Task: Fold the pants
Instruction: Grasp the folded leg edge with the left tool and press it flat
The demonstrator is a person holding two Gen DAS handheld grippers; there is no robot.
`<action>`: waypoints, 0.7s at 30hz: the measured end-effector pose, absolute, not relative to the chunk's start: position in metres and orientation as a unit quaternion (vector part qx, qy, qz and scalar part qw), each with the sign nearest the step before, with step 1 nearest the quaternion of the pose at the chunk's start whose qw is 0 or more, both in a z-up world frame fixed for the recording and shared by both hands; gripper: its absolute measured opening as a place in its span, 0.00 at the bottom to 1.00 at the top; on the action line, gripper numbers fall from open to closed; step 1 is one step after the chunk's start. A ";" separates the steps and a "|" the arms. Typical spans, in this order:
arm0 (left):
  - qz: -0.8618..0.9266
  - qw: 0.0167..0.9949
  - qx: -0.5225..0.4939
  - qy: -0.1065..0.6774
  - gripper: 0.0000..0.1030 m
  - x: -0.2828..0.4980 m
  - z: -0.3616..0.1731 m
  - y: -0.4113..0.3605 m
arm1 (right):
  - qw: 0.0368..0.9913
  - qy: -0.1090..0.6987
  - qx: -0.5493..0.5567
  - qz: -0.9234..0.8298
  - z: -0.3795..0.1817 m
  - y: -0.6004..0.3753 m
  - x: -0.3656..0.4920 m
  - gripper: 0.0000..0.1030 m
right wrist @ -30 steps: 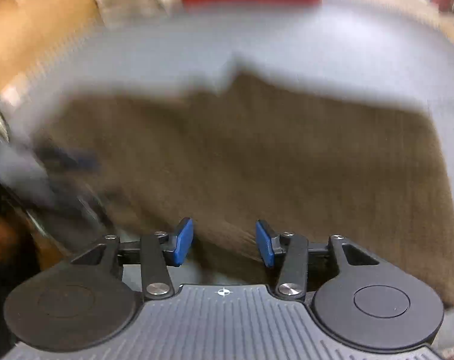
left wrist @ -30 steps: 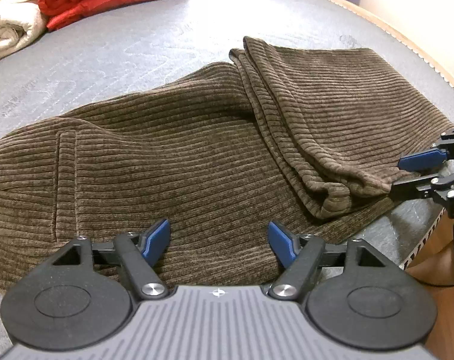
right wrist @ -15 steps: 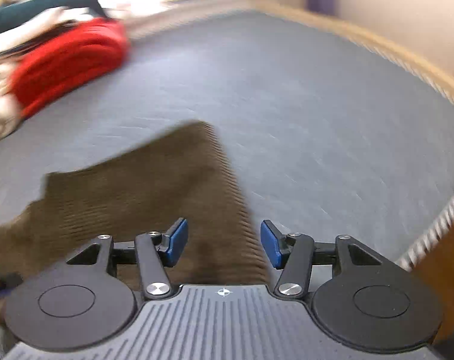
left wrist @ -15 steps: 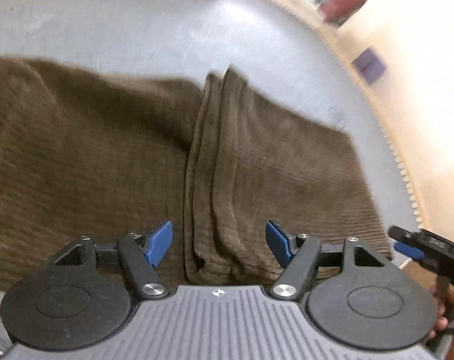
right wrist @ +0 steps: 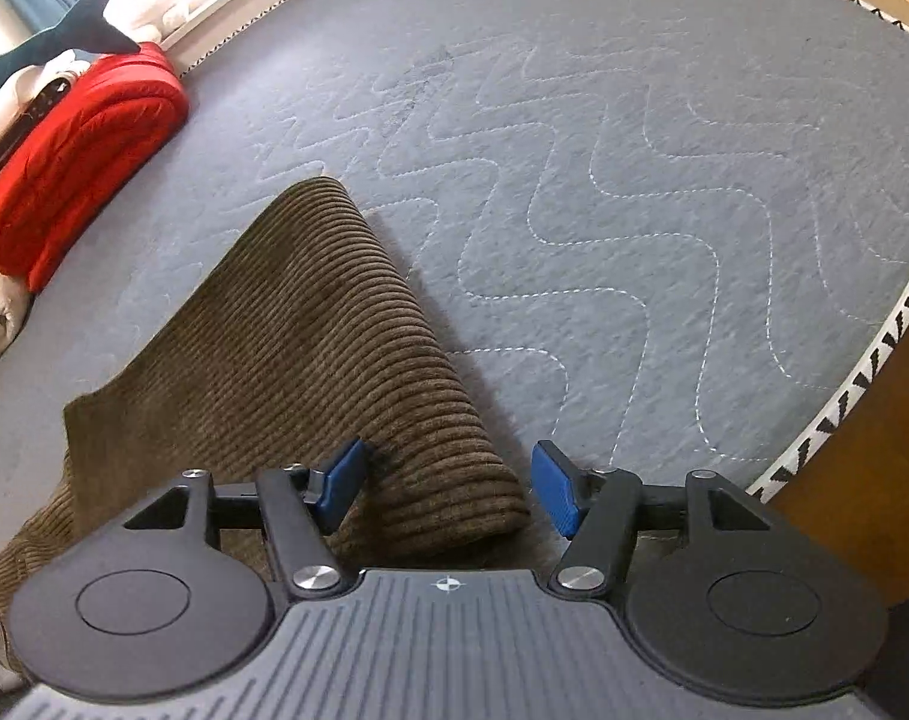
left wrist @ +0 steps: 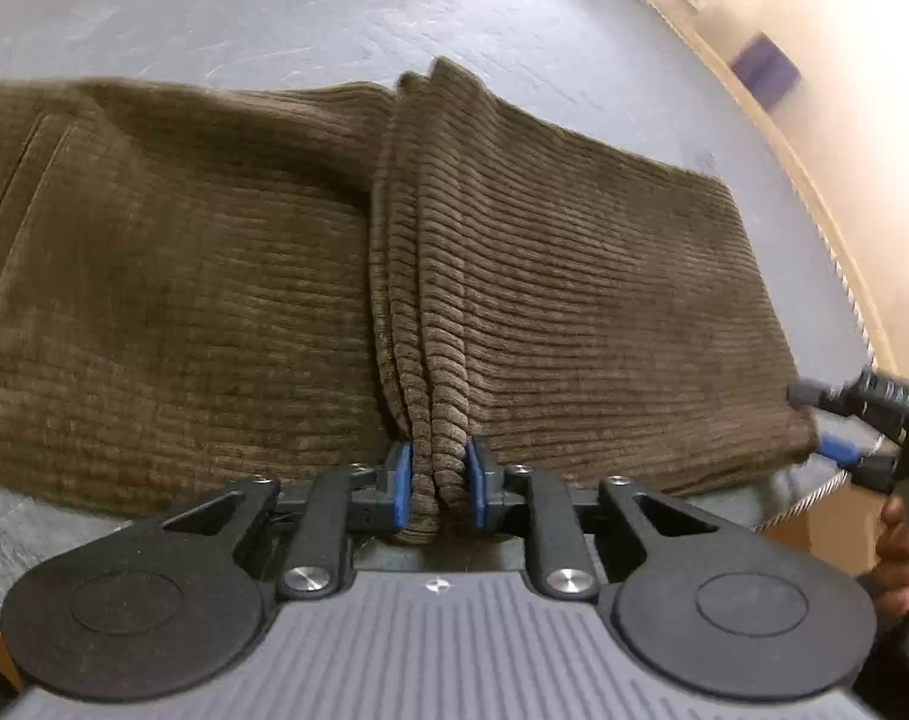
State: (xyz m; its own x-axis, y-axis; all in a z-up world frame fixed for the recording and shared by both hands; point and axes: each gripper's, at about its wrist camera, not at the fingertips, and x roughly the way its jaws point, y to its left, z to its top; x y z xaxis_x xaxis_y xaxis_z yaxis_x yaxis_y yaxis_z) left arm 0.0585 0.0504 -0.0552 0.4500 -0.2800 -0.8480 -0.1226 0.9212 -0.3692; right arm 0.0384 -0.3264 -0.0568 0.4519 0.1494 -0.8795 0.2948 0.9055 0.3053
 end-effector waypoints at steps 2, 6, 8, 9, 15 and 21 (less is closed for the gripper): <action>-0.031 0.844 -0.175 0.506 0.41 0.059 -0.044 0.050 | 0.819 0.531 0.212 -0.043 -0.061 -0.328 0.039 0.62; -0.033 0.897 -0.115 0.426 0.41 0.042 -0.014 0.042 | 0.814 0.535 0.221 -0.046 -0.062 -0.331 0.036 0.63; -0.057 0.907 -0.111 0.403 0.41 0.035 -0.011 0.036 | 0.816 0.533 0.220 -0.043 -0.061 -0.330 0.035 0.63; -0.074 0.905 -0.114 0.403 0.39 0.033 -0.013 0.033 | 0.816 0.533 0.219 -0.043 -0.061 -0.330 0.035 0.63; -0.104 0.884 -0.004 0.455 0.30 0.035 -0.038 0.002 | 0.814 0.537 0.219 -0.033 -0.064 -0.327 0.033 0.63; -0.108 0.909 -0.002 0.402 0.30 0.019 -0.023 0.004 | 0.819 0.532 0.213 -0.033 -0.065 -0.326 0.033 0.62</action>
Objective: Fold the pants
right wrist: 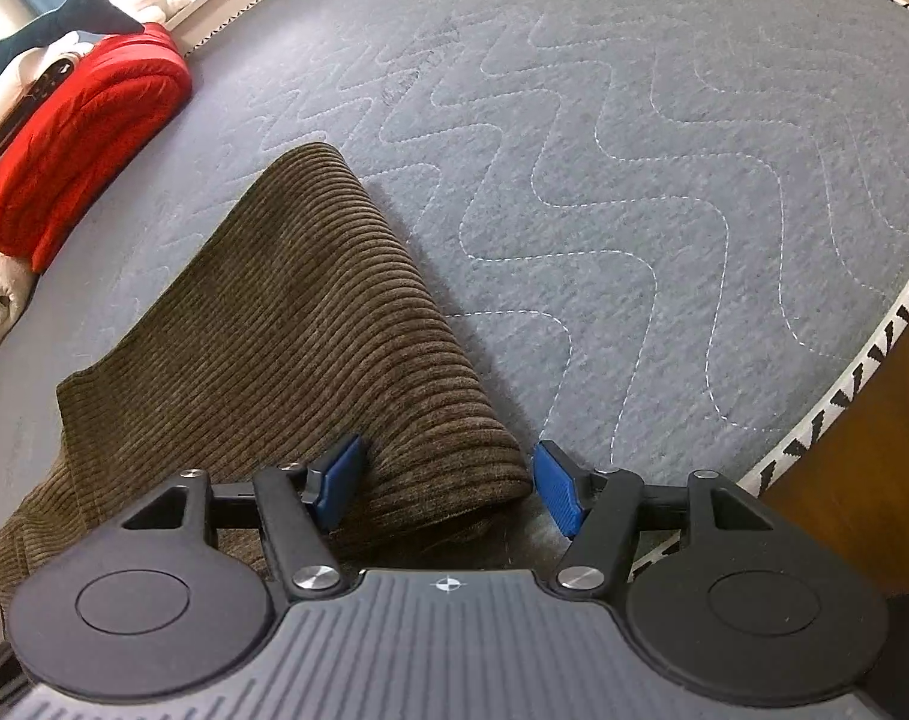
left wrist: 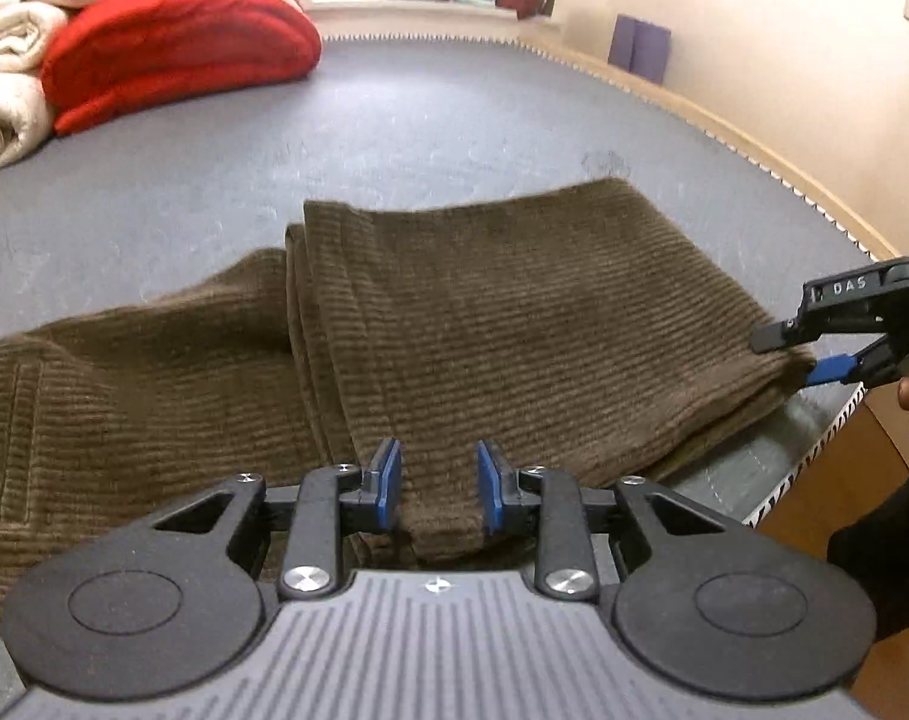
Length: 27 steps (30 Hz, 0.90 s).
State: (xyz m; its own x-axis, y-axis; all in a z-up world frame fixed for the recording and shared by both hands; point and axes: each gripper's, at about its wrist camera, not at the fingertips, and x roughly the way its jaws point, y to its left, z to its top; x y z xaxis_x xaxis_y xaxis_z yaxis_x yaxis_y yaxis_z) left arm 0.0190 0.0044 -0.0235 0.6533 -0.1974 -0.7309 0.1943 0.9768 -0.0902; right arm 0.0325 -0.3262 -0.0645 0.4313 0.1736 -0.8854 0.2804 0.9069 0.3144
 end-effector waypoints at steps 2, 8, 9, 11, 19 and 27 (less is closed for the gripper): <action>-0.107 0.909 -0.015 0.403 0.30 0.021 -0.025 0.006 | 0.822 0.530 0.208 -0.032 -0.064 -0.324 0.032 0.62; -0.089 0.896 -0.030 0.433 0.30 0.028 -0.035 0.017 | 0.828 0.526 0.192 -0.029 -0.063 -0.321 0.031 0.61; -0.088 0.898 -0.035 0.429 0.30 0.028 -0.033 0.019 | 0.829 0.526 0.189 -0.028 -0.063 -0.321 0.031 0.60; -0.089 0.911 -0.037 0.401 0.30 0.025 -0.023 0.020 | 0.830 0.526 0.186 -0.026 -0.063 -0.320 0.031 0.60; -0.108 0.900 -0.026 0.422 0.30 0.031 -0.030 0.013 | 0.835 0.523 0.173 -0.023 -0.063 -0.318 0.031 0.56; -0.116 0.887 -0.010 0.447 0.31 0.030 -0.039 0.008 | 0.848 0.508 0.146 -0.020 -0.057 -0.312 0.028 0.38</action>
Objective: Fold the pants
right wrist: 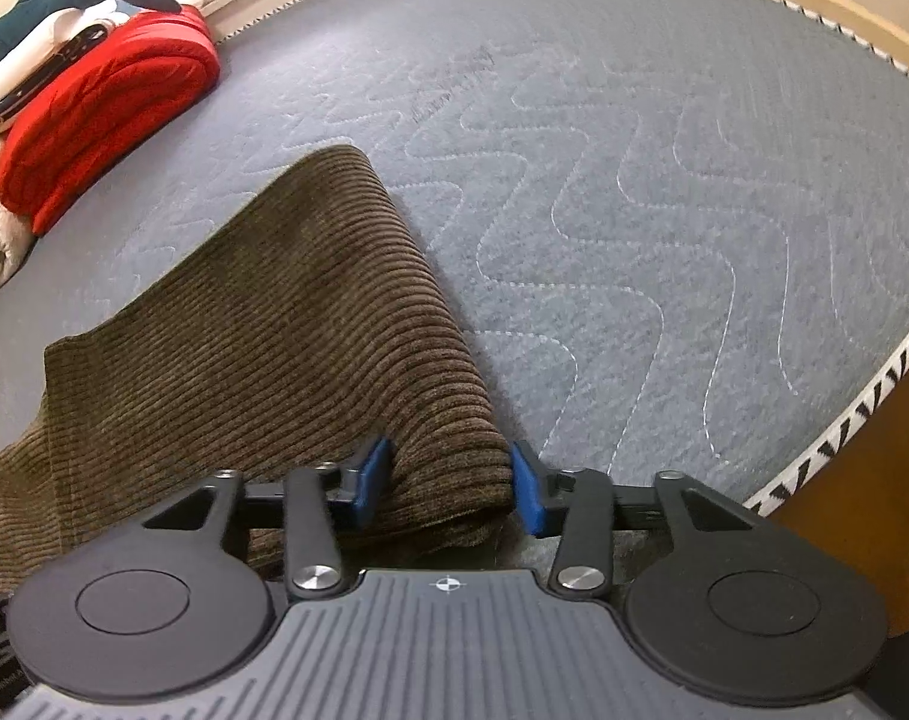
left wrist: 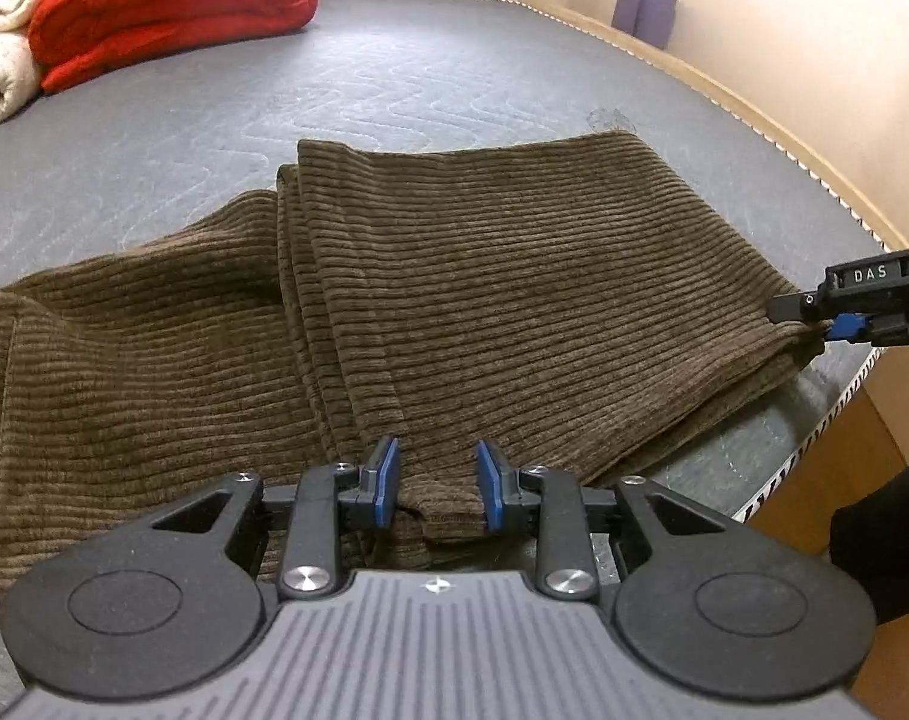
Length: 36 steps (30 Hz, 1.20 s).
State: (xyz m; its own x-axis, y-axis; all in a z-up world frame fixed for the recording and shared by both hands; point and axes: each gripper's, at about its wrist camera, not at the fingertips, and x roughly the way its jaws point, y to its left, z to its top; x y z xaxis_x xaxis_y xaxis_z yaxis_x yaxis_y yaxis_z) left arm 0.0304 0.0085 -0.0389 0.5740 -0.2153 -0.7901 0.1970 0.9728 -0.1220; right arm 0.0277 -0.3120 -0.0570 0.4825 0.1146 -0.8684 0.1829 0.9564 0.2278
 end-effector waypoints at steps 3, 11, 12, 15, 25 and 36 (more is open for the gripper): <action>-0.116 0.886 -0.013 0.449 0.31 0.033 -0.040 0.009 | 0.857 0.497 0.135 -0.011 -0.050 -0.307 0.026 0.30; -0.122 0.883 -0.026 0.453 0.32 0.035 -0.042 0.014 | 0.898 0.431 0.085 0.027 -0.011 -0.284 0.016 0.23; -0.123 0.881 -0.031 0.455 0.32 0.036 -0.042 0.016 | 0.902 0.423 0.080 0.032 -0.006 -0.281 0.014 0.23; -0.117 0.874 -0.058 0.468 0.45 0.040 -0.039 0.027 | 0.913 0.399 0.067 0.046 0.007 -0.273 0.009 0.23; -0.116 0.891 -0.124 0.421 0.65 0.061 0.048 0.052 | 0.936 0.313 -0.062 0.146 0.032 -0.210 -0.013 0.22; -0.234 0.841 -0.139 0.467 0.83 0.140 0.083 -0.039 | 0.929 0.274 -0.123 0.215 0.038 -0.186 -0.026 0.22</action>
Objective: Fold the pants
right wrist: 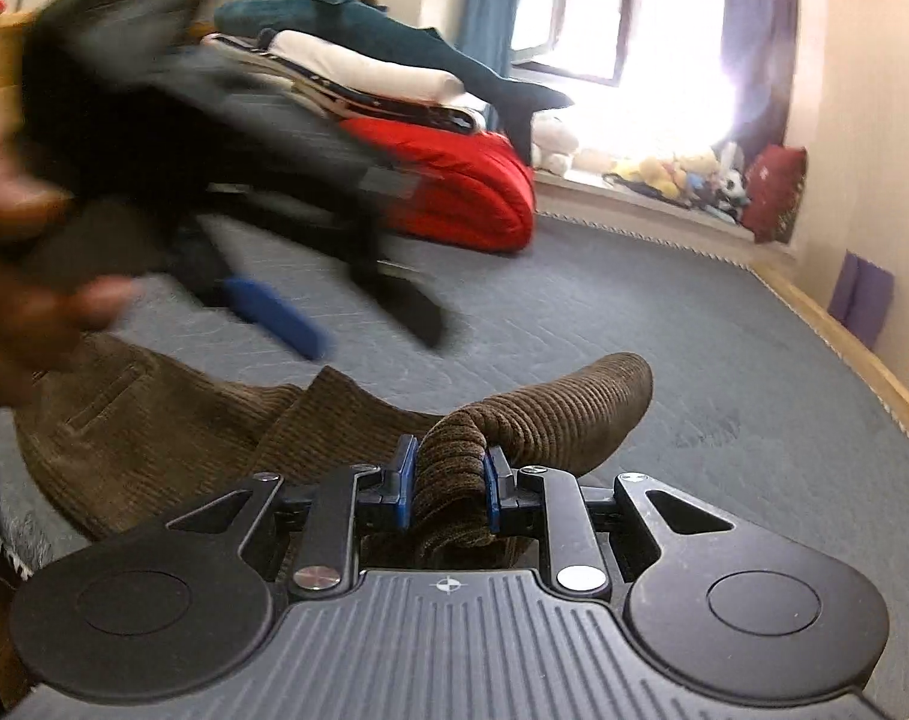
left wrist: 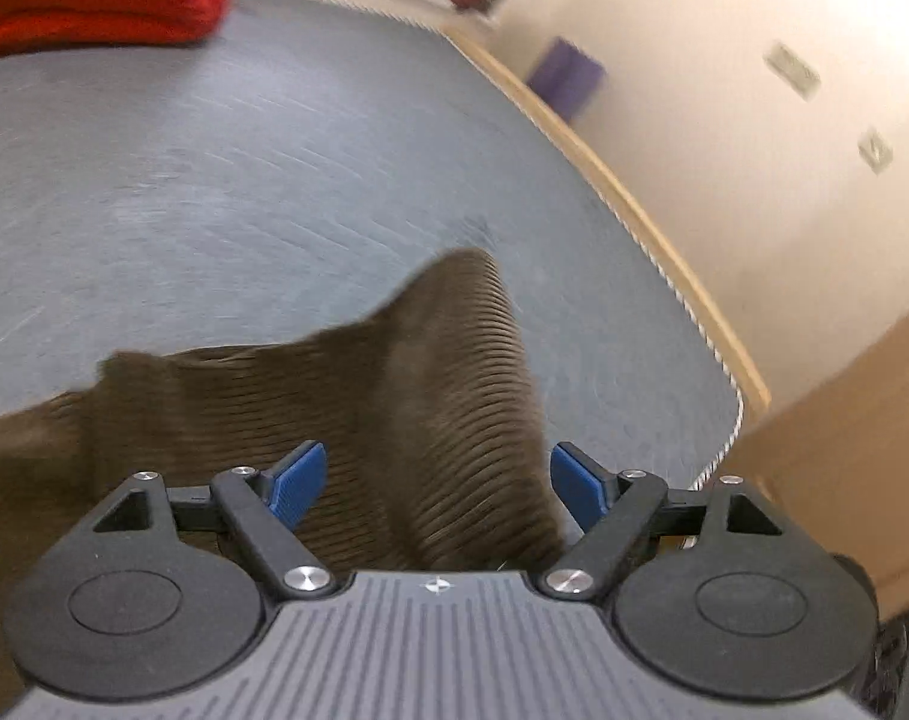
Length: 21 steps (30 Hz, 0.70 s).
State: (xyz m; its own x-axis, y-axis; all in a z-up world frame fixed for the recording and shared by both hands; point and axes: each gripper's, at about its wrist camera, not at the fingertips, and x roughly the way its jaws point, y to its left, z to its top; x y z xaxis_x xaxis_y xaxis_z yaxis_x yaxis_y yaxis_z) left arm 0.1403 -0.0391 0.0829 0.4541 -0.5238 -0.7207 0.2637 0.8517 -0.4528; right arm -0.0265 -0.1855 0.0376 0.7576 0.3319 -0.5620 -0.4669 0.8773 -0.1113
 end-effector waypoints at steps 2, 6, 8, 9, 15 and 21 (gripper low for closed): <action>-0.248 0.831 -0.135 0.478 0.83 0.153 0.082 -0.058 | 0.927 0.266 -0.135 0.225 0.037 -0.184 -0.031 0.22; -0.250 0.818 -0.092 0.511 0.82 0.175 0.075 -0.089 | 0.923 0.258 -0.153 0.239 0.034 -0.176 -0.038 0.22; -0.240 0.816 -0.053 0.523 0.75 0.178 0.070 -0.102 | 0.921 0.253 -0.161 0.248 0.034 -0.173 -0.042 0.22; -0.240 0.815 -0.040 0.525 0.62 0.179 0.069 -0.105 | 0.919 0.250 -0.167 0.254 0.035 -0.171 -0.044 0.22; -0.195 0.842 0.039 0.502 0.19 0.157 0.068 -0.080 | 0.902 0.262 -0.168 0.299 0.036 -0.162 -0.050 0.23; -0.108 0.863 -0.023 0.492 0.18 0.125 0.079 0.047 | 0.800 0.349 -0.012 0.488 0.055 -0.152 -0.040 0.13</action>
